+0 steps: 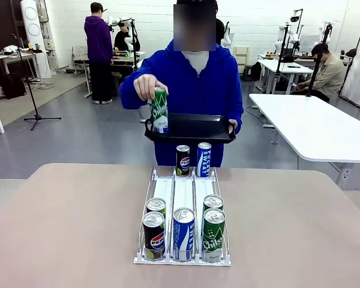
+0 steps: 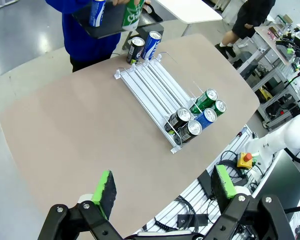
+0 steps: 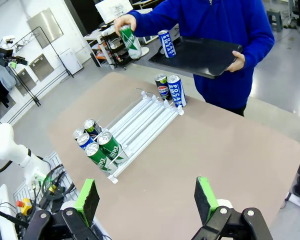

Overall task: Retrieve and hand over the desired beverage to the person.
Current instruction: Pick up another can of the same type that the person held from the Automatic Can Dispenser.

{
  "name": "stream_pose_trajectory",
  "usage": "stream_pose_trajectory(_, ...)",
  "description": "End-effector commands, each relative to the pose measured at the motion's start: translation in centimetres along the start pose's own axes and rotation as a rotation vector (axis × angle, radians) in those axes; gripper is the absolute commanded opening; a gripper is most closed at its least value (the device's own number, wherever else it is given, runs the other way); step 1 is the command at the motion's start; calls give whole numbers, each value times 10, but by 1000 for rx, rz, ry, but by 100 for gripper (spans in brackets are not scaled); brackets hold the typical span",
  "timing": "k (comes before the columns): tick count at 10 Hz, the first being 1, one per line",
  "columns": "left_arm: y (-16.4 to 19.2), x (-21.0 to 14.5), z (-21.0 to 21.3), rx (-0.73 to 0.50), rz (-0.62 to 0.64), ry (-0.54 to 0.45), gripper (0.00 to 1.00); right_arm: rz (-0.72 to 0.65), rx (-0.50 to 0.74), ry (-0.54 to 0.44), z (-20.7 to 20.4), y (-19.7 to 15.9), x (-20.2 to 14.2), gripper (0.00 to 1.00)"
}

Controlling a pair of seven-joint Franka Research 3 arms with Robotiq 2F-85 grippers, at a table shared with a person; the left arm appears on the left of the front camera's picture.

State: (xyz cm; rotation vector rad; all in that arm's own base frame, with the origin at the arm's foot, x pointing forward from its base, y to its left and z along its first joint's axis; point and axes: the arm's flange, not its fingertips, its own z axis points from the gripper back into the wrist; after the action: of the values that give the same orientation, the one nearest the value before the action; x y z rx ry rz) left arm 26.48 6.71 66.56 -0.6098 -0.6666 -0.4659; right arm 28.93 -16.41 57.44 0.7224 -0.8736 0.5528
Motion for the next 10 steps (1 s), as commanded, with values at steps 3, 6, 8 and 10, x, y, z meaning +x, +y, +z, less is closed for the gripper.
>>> stream_pose_trajectory(3, 1, 0, -1, 5, -4, -7, 100, 18, 20, -33, -1, -2, 2, 100)
stream_pose_trajectory(6, 1, 0, -1, 5, -4, -7, 100, 18, 20, -33, -1, -2, 2, 100)
stream_pose_trajectory(8, 1, 0, -1, 5, -4, -7, 100, 18, 20, -33, -1, -2, 2, 100)
stream_pose_trajectory(10, 1, 0, -1, 5, -4, -7, 100, 18, 20, -33, -1, -2, 2, 100)
